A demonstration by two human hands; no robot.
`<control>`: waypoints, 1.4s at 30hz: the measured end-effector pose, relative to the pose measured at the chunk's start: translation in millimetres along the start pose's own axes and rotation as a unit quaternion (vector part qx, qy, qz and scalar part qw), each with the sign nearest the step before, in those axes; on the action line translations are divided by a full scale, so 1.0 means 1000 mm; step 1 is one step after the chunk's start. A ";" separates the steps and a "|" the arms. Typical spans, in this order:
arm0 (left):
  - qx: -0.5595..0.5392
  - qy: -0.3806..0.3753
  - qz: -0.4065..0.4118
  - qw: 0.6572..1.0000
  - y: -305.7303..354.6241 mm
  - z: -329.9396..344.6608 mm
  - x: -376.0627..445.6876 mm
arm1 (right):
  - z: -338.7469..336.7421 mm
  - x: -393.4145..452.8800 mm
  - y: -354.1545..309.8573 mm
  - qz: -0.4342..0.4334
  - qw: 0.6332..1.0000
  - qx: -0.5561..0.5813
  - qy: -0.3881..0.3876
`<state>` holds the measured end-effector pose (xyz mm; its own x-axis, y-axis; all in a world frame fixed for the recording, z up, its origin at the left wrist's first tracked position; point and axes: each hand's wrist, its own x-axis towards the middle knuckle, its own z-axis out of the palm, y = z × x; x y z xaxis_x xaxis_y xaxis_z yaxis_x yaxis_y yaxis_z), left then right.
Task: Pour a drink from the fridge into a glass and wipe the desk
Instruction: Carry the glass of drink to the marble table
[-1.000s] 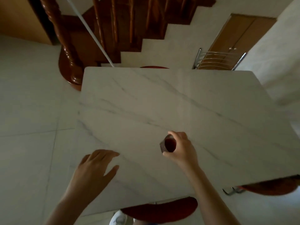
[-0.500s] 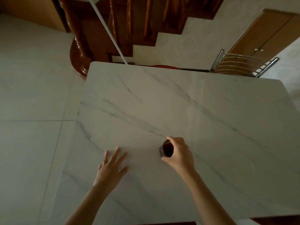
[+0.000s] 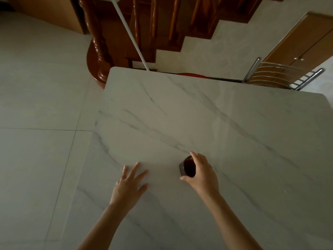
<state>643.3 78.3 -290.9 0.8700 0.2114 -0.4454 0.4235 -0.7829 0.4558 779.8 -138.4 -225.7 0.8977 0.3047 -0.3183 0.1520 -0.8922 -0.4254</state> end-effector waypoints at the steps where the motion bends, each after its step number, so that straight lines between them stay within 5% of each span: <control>1: -0.001 0.000 -0.004 1.000 0.001 -0.001 0.000 | 0.001 0.000 0.000 0.004 1.000 -0.009 -0.004; 8: 0.003 -0.035 -0.018 0.999 0.010 -0.024 -0.008 | -0.008 -0.005 -0.006 0.013 0.998 -0.042 -0.036; 14: 0.057 -0.019 -0.038 0.997 0.004 -0.057 -0.039 | -0.029 -0.045 -0.032 -0.052 0.992 -0.010 0.118; 20: 0.041 0.092 0.006 0.995 0.009 -0.105 -0.096 | -0.049 -0.105 -0.071 -0.107 0.973 0.013 0.204; 30: 0.046 0.301 0.103 0.947 0.006 -0.161 -0.207 | -0.067 -0.208 -0.121 -0.185 0.952 0.026 0.243; 37: 0.052 0.363 0.077 0.927 -0.005 -0.171 -0.272 | -0.069 -0.239 -0.145 -0.247 0.936 0.038 0.250; 42: 0.060 0.427 -0.004 0.902 -0.017 -0.169 -0.318 | -0.064 -0.244 -0.172 -0.320 0.929 0.023 0.187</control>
<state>402.5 123.6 -26.5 0.7657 0.5514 0.3310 0.4449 -0.8258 0.3465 561.5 -80.5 -20.4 0.7124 0.6222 0.3246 0.6930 -0.5507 -0.4653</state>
